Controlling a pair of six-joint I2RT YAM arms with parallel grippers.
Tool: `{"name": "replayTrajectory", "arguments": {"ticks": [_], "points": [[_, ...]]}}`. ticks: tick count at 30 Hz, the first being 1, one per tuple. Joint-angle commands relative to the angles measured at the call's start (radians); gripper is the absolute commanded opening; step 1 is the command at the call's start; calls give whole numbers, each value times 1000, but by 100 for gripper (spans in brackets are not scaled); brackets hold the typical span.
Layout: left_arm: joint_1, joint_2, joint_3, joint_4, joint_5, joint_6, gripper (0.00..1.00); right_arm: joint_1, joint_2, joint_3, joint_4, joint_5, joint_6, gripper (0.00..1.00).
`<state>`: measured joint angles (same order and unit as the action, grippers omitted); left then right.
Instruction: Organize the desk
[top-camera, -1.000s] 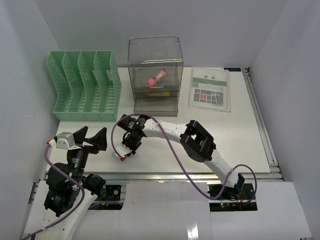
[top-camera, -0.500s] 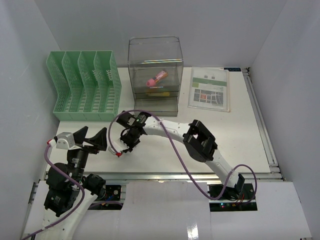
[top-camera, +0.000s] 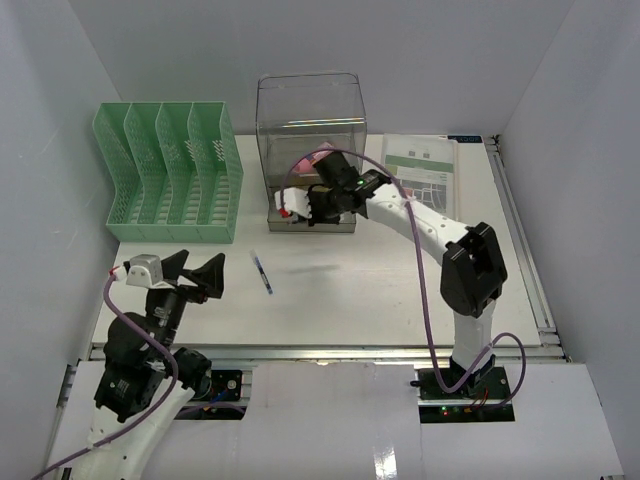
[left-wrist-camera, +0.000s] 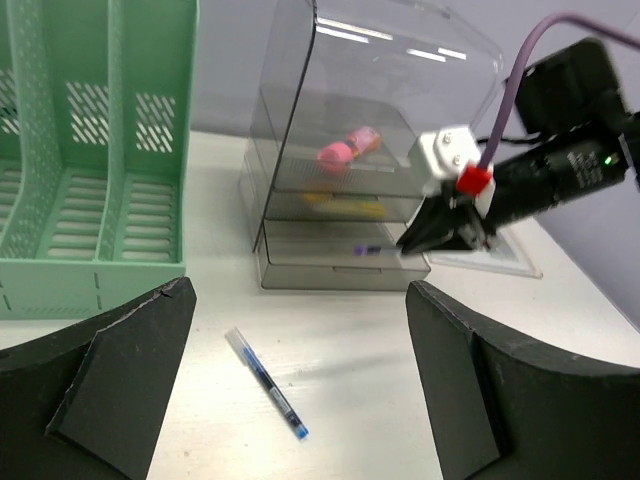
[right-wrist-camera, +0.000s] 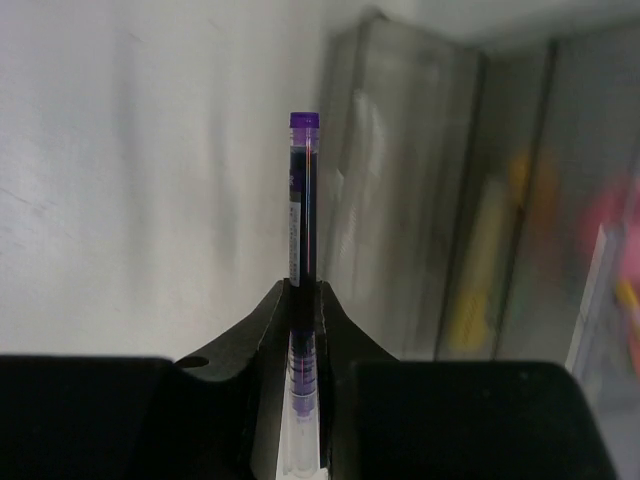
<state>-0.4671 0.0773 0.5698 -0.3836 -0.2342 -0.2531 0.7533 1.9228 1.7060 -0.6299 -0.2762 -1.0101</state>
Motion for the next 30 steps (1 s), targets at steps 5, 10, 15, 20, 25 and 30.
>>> {"name": "replayTrajectory", "arguments": {"ticks": [5,10,15,20,25,30], "points": [[-1,334,1,-36,204,-209,98,-41,43,12,185,270,11,14],[-1,497,-51,-45,215,-373,98,-38,150,117,189,300,12,16],[-1,586,-71,-68,163,-451,98,-35,206,155,200,302,12,37],[-2,751,-50,-87,120,-502,98,-37,176,114,216,283,40,49],[-2,907,-8,-81,91,-521,96,-57,-17,-44,211,83,155,49],[-11,1056,72,-85,68,-497,85,-135,-283,-301,209,-169,286,51]]}}
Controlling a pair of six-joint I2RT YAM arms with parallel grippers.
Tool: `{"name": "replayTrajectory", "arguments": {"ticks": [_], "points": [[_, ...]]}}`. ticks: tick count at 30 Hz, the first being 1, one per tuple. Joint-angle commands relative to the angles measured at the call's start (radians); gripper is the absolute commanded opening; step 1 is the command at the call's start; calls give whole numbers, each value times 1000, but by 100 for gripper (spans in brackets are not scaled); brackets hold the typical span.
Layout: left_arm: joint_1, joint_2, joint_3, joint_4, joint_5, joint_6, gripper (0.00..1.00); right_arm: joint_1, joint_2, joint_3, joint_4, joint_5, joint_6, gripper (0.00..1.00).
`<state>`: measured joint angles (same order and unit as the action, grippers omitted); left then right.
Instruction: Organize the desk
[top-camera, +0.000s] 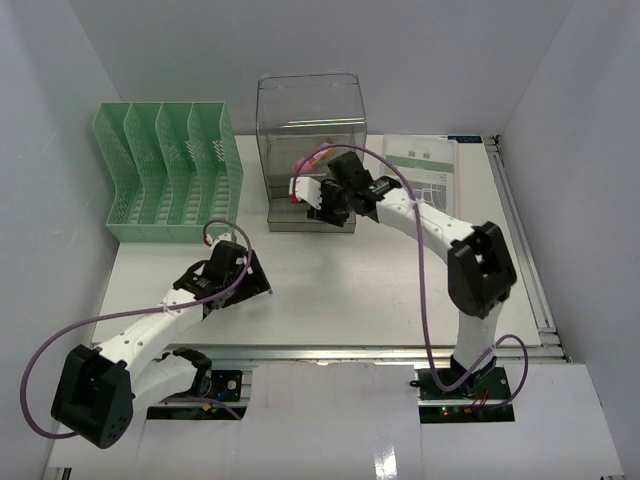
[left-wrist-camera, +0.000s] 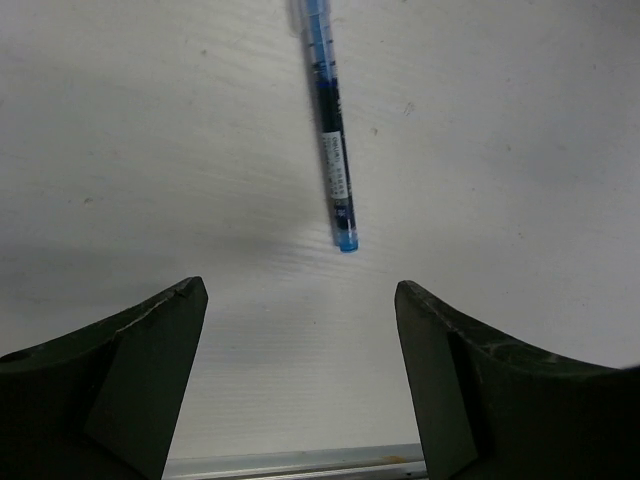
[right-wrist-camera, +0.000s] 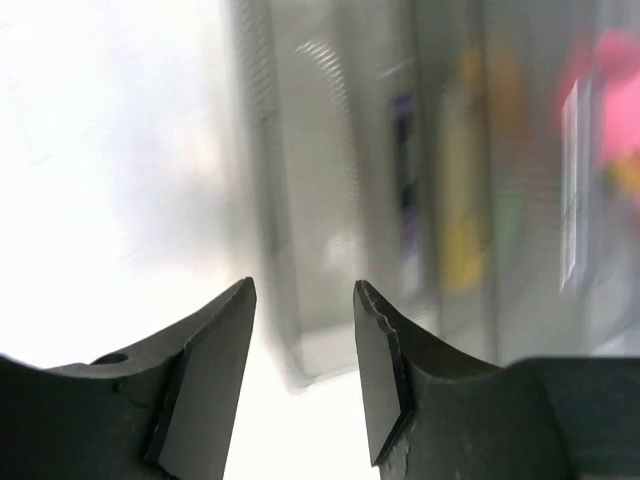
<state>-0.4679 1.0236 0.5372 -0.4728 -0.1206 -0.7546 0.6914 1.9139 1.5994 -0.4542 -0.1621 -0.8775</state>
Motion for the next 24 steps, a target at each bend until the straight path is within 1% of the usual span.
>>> {"name": "replayTrajectory", "arguments": {"ticks": [1,4,5,7,9,11,14,16,17,18,19,21,23,24], "points": [[-13,153,120,4,-54,10,83,-88,-327,-251,36,-323,157,51],[-21,255,173,-7,-83,17,78,-139,-494,-415,50,-406,163,52],[-23,301,193,-17,-99,13,76,-179,-544,-458,59,-444,170,52],[-31,393,230,-38,-128,1,74,-283,-628,-525,82,-515,195,52],[-39,436,255,-48,-144,-2,73,-357,-698,-584,112,-571,210,53],[-45,501,298,-64,-181,-14,73,-449,-820,-674,175,-633,234,55],[-52,547,333,-89,-210,-21,56,-531,-901,-764,219,-677,246,58],[-55,580,359,-107,-221,-22,44,-569,-944,-795,227,-701,246,59],[-57,593,368,-116,-224,-23,40,-584,-958,-809,230,-713,246,59],[-61,602,370,-124,-225,-23,38,-600,-968,-819,231,-729,247,59],[-64,607,367,-129,-226,-23,34,-614,-975,-826,232,-746,248,59],[-69,611,352,-135,-229,-22,24,-639,-987,-835,232,-777,251,59],[-72,604,327,-136,-225,-23,21,-653,-995,-841,232,-790,250,59],[-74,599,321,-136,-222,-24,17,-656,-998,-845,233,-794,248,59]]}}
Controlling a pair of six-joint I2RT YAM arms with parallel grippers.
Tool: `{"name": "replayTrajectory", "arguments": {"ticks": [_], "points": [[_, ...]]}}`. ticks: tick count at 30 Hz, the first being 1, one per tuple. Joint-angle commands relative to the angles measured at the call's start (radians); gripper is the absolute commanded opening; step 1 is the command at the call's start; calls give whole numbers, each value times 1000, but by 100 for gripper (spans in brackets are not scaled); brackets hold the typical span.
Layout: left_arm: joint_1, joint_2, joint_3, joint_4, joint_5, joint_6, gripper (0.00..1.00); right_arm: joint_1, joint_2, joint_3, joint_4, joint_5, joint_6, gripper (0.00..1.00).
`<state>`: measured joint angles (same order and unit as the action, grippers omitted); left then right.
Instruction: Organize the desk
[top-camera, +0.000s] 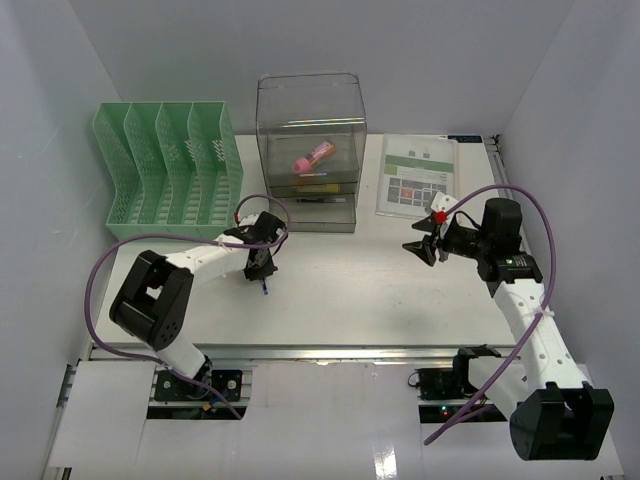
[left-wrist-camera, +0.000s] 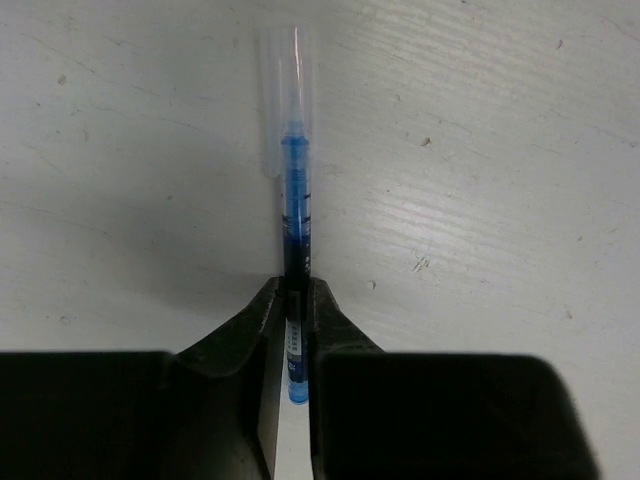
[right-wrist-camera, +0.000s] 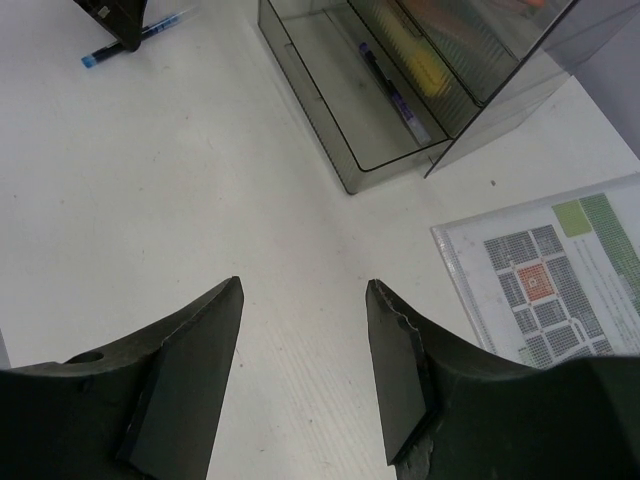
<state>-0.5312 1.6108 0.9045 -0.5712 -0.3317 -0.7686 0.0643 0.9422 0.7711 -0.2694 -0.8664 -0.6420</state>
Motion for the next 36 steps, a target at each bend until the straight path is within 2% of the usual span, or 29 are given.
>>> {"name": "replayTrajectory", "arguments": {"ticks": [1,4,7,11,15,16,18,23,29,36], "points": [[-13,3,-55,-36,-10,-9,15,-32,-28,-19,50,-92,12,59],[-29,-55,-87,-7,22,44,8,-37,-35,-24,51,-99,9,59],[-46,-142,-104,57,140,214,2,-40,-45,-28,54,-102,6,59],[-50,-238,-105,155,323,456,1,-51,-58,-36,62,-106,5,60],[-52,-288,-48,149,492,734,1,-53,-59,-38,65,-104,5,60],[-52,-290,-41,146,505,761,0,-52,-58,-38,66,-103,5,60],[-52,-299,-17,143,549,906,0,-53,-56,-41,70,-100,7,60],[-53,-271,43,140,577,1251,0,-72,-55,-46,76,-98,7,60],[-51,-82,243,156,489,1523,0,-91,-50,-50,79,-90,7,60],[-44,180,494,176,388,1678,0,-111,-42,-53,85,-88,8,61]]}}
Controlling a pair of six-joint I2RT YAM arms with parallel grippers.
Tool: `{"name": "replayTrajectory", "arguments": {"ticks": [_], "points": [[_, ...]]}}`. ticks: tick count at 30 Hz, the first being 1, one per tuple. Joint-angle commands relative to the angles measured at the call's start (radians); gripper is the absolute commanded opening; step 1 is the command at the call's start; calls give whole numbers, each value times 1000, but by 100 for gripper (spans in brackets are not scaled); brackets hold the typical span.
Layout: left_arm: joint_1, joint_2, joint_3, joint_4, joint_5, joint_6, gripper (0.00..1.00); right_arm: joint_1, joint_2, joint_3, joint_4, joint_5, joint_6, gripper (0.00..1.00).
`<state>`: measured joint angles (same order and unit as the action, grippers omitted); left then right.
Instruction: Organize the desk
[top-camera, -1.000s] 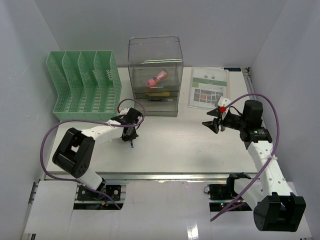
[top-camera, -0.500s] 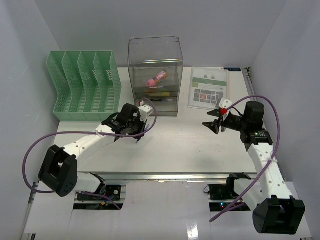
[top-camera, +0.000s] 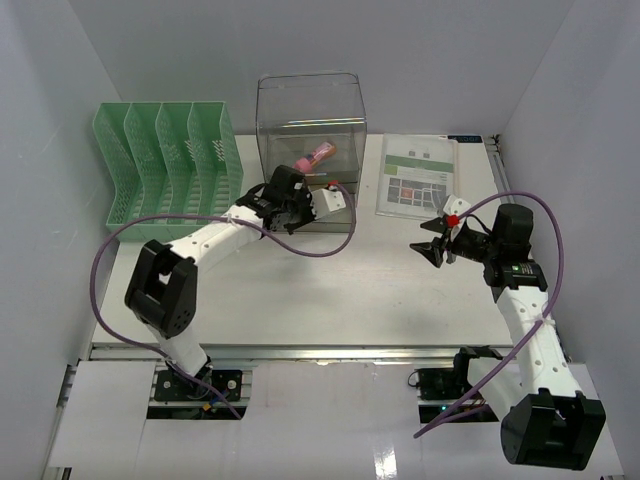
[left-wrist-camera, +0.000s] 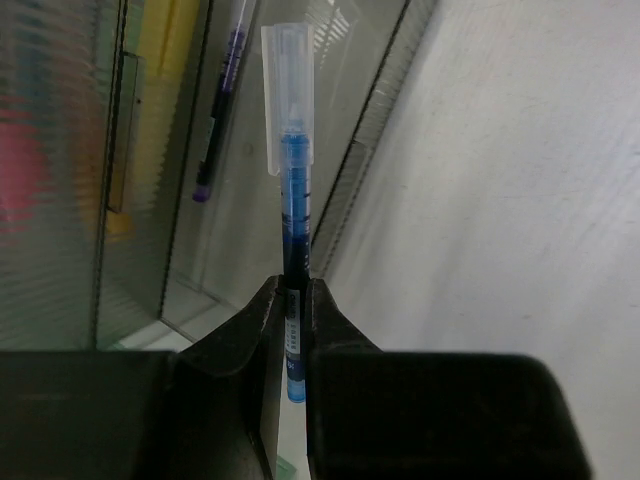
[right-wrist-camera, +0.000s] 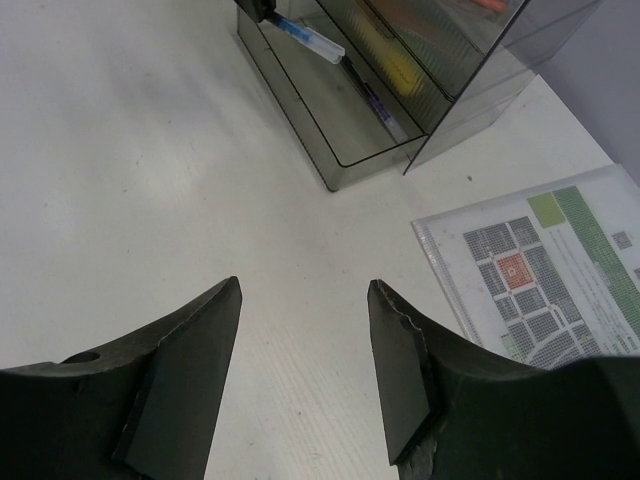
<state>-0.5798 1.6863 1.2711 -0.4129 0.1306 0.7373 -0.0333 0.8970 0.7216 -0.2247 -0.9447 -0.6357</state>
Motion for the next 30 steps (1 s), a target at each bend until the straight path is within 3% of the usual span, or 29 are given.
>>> {"name": "replayTrajectory", "arguments": {"ticks": [1,5,12,16,18,21,23,28,30], "points": [[6,120,141,20,-83,180,0,-15,3,-4,40,-9,2,61],[17,192,165,133,-111,174,6,-22,7,-5,42,-6,1,61],[18,232,190,178,-115,111,53,-25,14,-8,41,-5,-3,61],[17,182,179,192,-79,30,64,-26,15,-9,39,-8,-7,61],[15,136,156,205,-34,-31,64,-26,16,-10,41,-9,-7,61],[17,21,78,228,31,-100,43,-29,19,-11,40,-9,-9,61],[17,-68,-9,252,102,-126,36,-30,20,-13,39,-11,-9,61],[17,-200,-176,214,274,-36,29,-35,23,-18,47,-17,-2,61],[16,-206,-191,119,337,27,16,-36,26,-21,48,-17,-1,61]]}}
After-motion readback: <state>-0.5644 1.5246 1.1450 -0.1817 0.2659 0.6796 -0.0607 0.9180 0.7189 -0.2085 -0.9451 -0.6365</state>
